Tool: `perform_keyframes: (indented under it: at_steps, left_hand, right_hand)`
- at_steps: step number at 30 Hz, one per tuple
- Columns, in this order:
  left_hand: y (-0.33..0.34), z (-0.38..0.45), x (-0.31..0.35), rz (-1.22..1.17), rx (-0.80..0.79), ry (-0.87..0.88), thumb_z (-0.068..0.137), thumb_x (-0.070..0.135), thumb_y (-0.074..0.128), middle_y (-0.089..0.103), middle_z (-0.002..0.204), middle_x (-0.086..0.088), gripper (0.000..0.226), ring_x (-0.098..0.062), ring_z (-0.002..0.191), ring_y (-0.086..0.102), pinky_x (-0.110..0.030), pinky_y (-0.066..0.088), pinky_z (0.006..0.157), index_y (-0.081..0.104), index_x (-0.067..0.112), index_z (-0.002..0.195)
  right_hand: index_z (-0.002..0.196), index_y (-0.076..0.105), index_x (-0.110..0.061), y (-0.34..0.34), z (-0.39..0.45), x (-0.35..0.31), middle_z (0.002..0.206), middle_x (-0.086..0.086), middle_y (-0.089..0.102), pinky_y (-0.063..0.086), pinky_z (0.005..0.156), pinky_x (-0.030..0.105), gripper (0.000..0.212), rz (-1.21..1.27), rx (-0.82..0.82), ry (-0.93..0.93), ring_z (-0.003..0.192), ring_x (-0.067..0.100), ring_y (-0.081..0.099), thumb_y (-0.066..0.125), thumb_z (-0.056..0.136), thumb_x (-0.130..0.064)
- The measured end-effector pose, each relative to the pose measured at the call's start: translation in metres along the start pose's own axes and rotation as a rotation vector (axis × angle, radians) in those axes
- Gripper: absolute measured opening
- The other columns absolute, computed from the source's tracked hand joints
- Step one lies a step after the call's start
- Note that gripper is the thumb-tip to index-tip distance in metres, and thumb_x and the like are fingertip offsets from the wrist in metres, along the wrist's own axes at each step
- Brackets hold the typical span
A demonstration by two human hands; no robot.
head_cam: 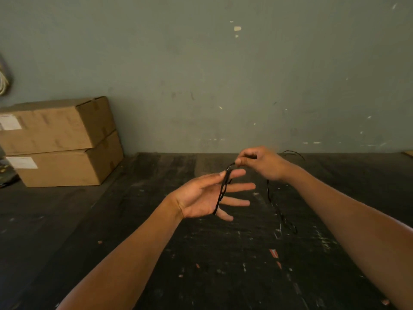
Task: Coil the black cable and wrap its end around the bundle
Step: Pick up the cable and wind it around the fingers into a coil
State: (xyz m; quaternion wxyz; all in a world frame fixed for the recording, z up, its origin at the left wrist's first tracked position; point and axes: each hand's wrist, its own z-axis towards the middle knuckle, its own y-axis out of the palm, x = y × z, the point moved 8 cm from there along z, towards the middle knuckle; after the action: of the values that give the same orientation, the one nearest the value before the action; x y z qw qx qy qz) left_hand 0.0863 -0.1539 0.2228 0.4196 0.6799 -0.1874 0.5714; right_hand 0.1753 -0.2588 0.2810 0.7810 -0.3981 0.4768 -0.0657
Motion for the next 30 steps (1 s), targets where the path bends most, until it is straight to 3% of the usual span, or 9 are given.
perform_keyframes:
  at_steps: [4, 6, 9, 17, 23, 27, 30]
  left_hand:
    - [0.006, 0.002, 0.020, 0.009, 0.005, 0.097, 0.088, 0.047, 0.063, 0.043, 0.154, -0.008, 0.053, -0.043, 0.139, 0.039, -0.060, 0.038, 0.100, 0.053, 0.035, 0.139]
    - [0.004, 0.001, 0.033, -0.022, 0.021, 0.152, 0.090, 0.044, 0.060, 0.040, 0.156, -0.010, 0.045, -0.046, 0.140, 0.036, -0.065, 0.036, 0.100, 0.058, 0.035, 0.134]
    - [0.000, 0.002, 0.045, -0.050, 0.033, 0.177, 0.094, 0.040, 0.050, 0.032, 0.158, -0.015, 0.043, -0.051, 0.142, 0.029, -0.080, 0.021, 0.102, 0.056, 0.032, 0.135]
    - [-0.006, 0.010, 0.051, -0.029, 0.068, 0.193, 0.096, 0.041, 0.043, 0.037, 0.156, -0.013, 0.043, -0.048, 0.140, 0.035, -0.070, 0.033, 0.094, 0.056, 0.035, 0.136]
    - [-0.035, 0.003, 0.042, -0.048, 0.168, 0.192, 0.095, 0.042, 0.045, 0.043, 0.154, -0.010, 0.043, -0.046, 0.138, 0.040, -0.077, 0.031, 0.098, 0.055, 0.037, 0.137]
    - [-0.051, 0.000, 0.032, -0.032, 0.243, 0.161, 0.096, 0.043, 0.043, 0.047, 0.152, -0.008, 0.042, -0.045, 0.137, 0.042, -0.080, 0.022, 0.103, 0.058, 0.039, 0.135]
    - [-0.059, 0.001, 0.020, -0.045, 0.270, 0.123, 0.094, 0.043, 0.046, 0.051, 0.149, -0.009, 0.042, -0.040, 0.129, 0.052, -0.073, 0.030, 0.104, 0.060, 0.037, 0.133]
  right_hand:
    - [0.097, 0.069, -0.015, 0.033, -0.014, 0.034, 0.071, 0.004, 0.062, 0.045, 0.053, 0.019, 0.018, 0.196, 0.005, 0.101, 0.057, 0.007, 0.054, 0.053, 0.098, -0.022]
    - [0.091, 0.067, -0.020, 0.056, -0.023, 0.049, 0.065, 0.000, 0.055, 0.042, 0.051, 0.022, 0.020, 0.256, -0.003, 0.168, 0.053, 0.008, 0.047, 0.049, 0.100, -0.021]
    - [0.089, 0.064, -0.021, 0.094, -0.034, 0.062, 0.061, -0.007, 0.050, 0.042, 0.050, 0.021, 0.021, 0.282, -0.072, 0.203, 0.052, 0.005, 0.046, 0.049, 0.101, -0.029]
    - [0.087, 0.066, -0.028, 0.152, -0.048, 0.044, 0.056, -0.011, 0.051, 0.044, 0.056, 0.024, 0.030, 0.302, -0.282, 0.188, 0.052, 0.005, 0.048, 0.045, 0.099, -0.045]
    - [0.082, 0.068, -0.030, 0.146, -0.061, -0.003, 0.057, -0.012, 0.051, 0.044, 0.051, 0.017, 0.033, 0.240, -0.442, 0.071, 0.052, 0.004, 0.047, 0.049, 0.095, -0.053]
    - [0.079, 0.068, -0.027, 0.117, -0.061, -0.033, 0.054, -0.012, 0.052, 0.042, 0.052, 0.026, 0.028, 0.114, -0.436, 0.000, 0.050, 0.005, 0.047, 0.054, 0.095, -0.045]
    - [0.080, 0.067, -0.020, 0.089, -0.055, -0.056, 0.056, -0.024, 0.060, 0.041, 0.046, 0.018, 0.026, -0.009, -0.395, -0.065, 0.042, -0.003, 0.047, 0.054, 0.098, -0.034]
